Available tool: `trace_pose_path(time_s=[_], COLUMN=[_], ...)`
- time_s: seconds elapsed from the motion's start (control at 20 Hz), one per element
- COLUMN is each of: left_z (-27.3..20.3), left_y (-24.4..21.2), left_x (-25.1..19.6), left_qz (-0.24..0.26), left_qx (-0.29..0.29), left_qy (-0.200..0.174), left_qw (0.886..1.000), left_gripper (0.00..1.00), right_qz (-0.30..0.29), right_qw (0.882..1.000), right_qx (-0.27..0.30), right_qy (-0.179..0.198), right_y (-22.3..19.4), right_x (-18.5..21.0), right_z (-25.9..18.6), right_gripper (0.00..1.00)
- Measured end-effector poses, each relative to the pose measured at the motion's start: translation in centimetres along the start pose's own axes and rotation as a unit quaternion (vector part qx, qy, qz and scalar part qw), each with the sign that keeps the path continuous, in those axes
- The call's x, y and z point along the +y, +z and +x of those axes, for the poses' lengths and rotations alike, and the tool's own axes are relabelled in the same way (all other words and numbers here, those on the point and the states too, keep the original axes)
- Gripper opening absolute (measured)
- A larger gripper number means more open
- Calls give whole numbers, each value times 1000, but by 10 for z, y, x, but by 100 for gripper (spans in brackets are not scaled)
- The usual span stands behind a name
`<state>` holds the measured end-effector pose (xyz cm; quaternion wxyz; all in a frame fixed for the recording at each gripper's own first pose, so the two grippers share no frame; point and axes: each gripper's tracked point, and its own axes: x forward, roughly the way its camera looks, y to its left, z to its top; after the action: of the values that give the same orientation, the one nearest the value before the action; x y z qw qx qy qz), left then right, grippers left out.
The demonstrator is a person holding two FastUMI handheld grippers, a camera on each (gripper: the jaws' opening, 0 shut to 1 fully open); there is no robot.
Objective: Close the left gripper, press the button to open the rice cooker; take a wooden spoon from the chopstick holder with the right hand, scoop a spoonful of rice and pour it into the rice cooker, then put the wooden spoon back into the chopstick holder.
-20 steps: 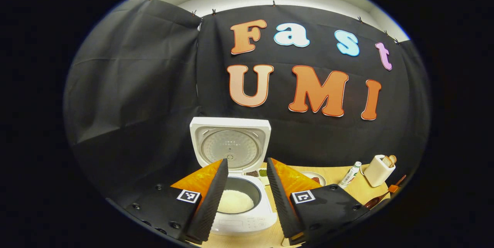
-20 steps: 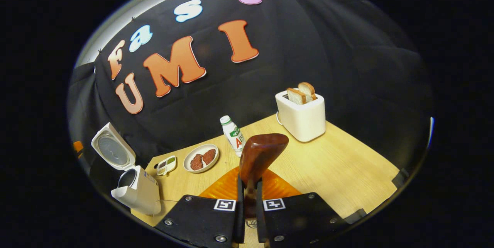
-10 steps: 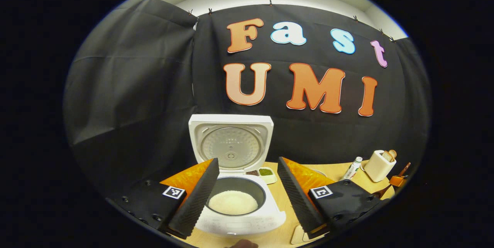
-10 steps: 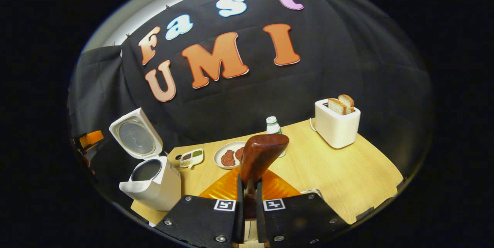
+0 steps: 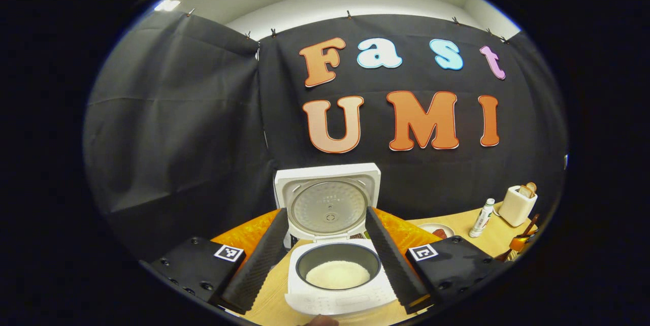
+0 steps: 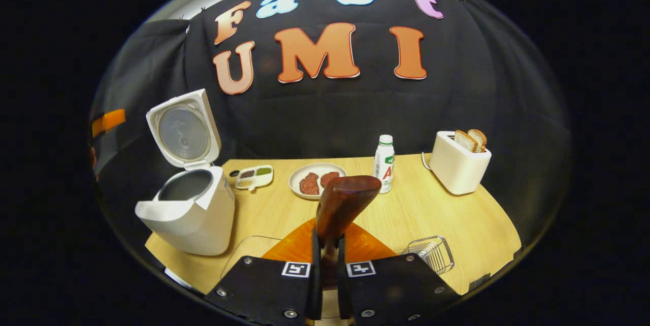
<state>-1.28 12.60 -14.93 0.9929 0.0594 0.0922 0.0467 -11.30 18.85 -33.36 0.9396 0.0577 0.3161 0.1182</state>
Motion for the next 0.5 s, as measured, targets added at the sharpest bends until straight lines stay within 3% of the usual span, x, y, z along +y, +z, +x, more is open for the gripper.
trace_pose_path(time_s=[0.4, 0.45, 0.5], left_z=[-1, -1, 0], left_y=[-11, -13, -14], left_x=[35, 39, 42], left_qz=[-1, 0, 1], left_qx=[7, 7, 7], left_qy=[6, 7, 7], left_qw=[1000, 1000, 1000], left_gripper=[100, 100, 100], right_qz=[-74, -78, -81], right_qw=[995, 995, 994], right_qx=[29, 30, 25], right_qy=[-53, -63, -71], right_y=[-43, -46, -49], right_x=[12, 11, 10], right_z=[23, 25, 25], right_gripper=[12, 7, 12])
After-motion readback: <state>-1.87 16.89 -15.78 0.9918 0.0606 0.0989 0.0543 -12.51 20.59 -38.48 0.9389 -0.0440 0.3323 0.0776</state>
